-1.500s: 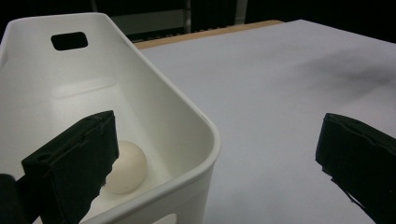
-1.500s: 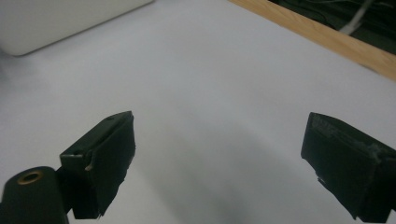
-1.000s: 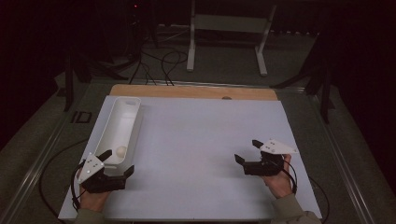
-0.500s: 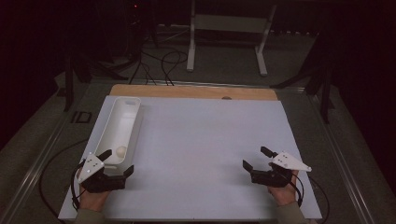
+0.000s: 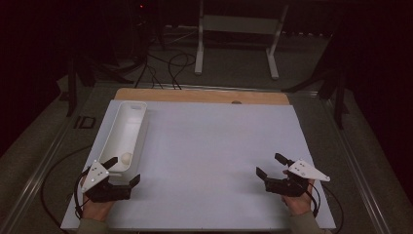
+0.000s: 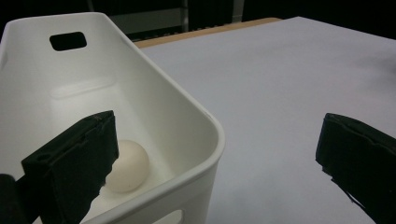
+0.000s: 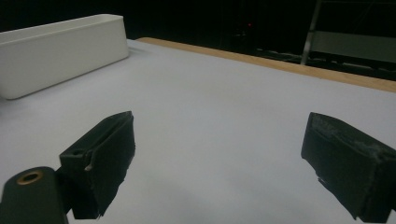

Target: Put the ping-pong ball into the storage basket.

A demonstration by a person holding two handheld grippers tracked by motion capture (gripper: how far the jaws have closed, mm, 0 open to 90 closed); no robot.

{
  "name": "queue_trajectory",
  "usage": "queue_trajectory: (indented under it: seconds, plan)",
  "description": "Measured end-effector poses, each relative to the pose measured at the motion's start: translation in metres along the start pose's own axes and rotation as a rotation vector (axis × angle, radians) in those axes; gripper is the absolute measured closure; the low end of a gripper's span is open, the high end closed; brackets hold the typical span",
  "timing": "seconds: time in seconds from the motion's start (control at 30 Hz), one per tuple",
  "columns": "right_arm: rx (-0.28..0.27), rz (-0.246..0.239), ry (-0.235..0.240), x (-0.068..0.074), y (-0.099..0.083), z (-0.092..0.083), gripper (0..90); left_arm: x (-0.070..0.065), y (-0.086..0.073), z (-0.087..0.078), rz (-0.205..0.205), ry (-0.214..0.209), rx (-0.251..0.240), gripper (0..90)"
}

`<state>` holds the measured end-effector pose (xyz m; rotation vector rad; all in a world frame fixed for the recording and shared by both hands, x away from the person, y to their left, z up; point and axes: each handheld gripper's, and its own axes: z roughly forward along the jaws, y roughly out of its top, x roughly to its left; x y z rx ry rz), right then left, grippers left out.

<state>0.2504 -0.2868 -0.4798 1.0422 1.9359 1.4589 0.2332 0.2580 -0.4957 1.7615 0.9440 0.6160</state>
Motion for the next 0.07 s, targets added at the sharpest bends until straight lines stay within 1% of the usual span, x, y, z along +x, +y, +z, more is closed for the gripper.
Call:
queue_trajectory:
  seconds: [0.07]
  plan:
    - [-0.002, 0.004, 0.001, 0.0001, 0.0004, 0.0000, 8.9, 0.0000, 0.0000, 0.0001, 0.002, 0.000, 0.001, 0.0]
